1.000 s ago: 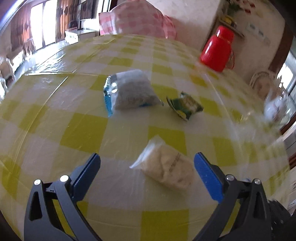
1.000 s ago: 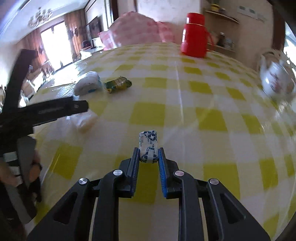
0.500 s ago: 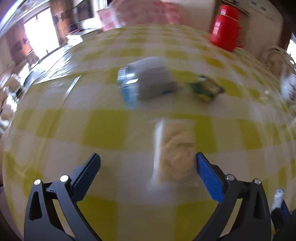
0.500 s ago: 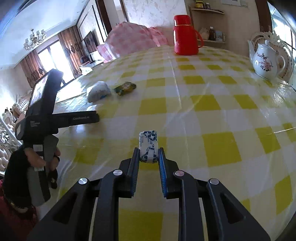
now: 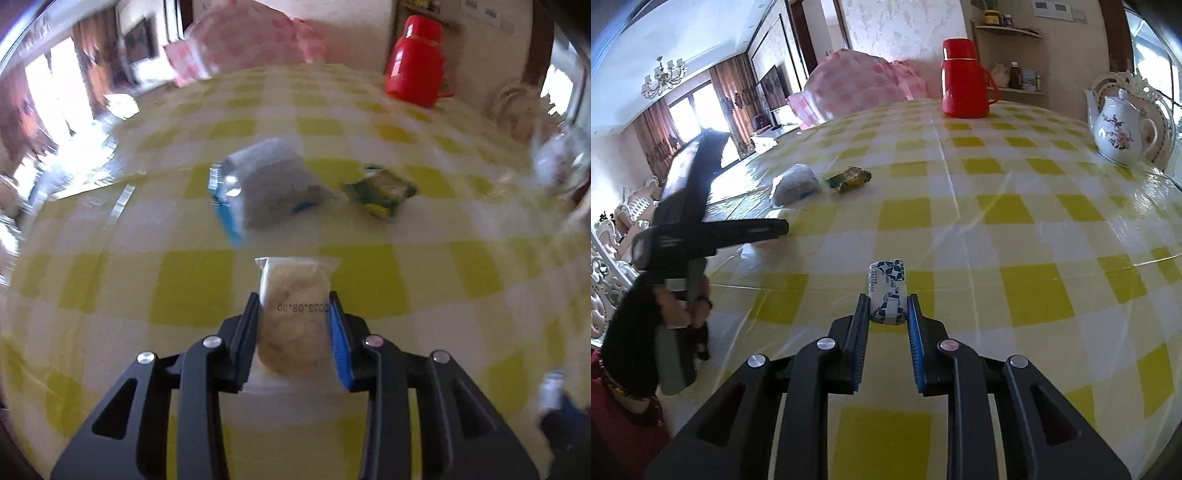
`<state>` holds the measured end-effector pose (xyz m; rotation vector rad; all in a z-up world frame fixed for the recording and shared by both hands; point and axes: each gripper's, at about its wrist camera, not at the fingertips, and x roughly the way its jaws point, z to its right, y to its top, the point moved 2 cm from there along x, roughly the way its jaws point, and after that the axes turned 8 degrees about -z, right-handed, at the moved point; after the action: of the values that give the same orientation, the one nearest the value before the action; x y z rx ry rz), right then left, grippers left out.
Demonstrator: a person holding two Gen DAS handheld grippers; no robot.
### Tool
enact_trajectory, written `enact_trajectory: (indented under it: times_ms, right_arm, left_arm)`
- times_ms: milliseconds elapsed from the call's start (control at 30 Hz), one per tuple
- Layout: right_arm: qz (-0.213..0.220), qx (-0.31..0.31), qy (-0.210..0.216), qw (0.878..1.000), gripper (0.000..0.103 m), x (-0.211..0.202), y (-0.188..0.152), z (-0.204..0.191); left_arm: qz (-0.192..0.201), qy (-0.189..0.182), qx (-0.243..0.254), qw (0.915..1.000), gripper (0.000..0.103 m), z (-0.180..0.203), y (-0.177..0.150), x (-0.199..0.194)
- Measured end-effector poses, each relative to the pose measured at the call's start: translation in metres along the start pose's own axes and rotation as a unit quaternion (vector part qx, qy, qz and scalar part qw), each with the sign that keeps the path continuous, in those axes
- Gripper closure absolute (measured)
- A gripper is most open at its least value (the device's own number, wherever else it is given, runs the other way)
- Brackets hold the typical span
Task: Organize snacks
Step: 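Grasp the clear bread bag with the left gripper while the right holds the small packet, then carry the bread bag and small packet off the table edge to the box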
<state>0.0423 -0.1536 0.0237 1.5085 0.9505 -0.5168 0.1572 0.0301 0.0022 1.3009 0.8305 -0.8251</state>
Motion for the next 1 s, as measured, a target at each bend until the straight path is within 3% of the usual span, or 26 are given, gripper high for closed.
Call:
enact_trajectory:
  times_ms: [267,600,1000]
  right_arm:
    - [0.002,0.038,0.001,0.999,0.082,0.001,-0.001,0.014]
    - [0.001,0.056,-0.005,0.998,0.082,0.001,-0.004,0.018]
    - [0.024,0.059,0.000,0.998,0.082,-0.016,-0.017,0.005]
  left_arm:
    - [0.020,-0.037,0.014,0.9990,0.067,0.012,-0.006,-0.011]
    - [0.025,-0.044,0.029,0.9983,0.067,0.028,-0.023,-0.014]
    - [0.055,-0.043,0.072,0.9949,0.067,0.056,-0.071,-0.046]
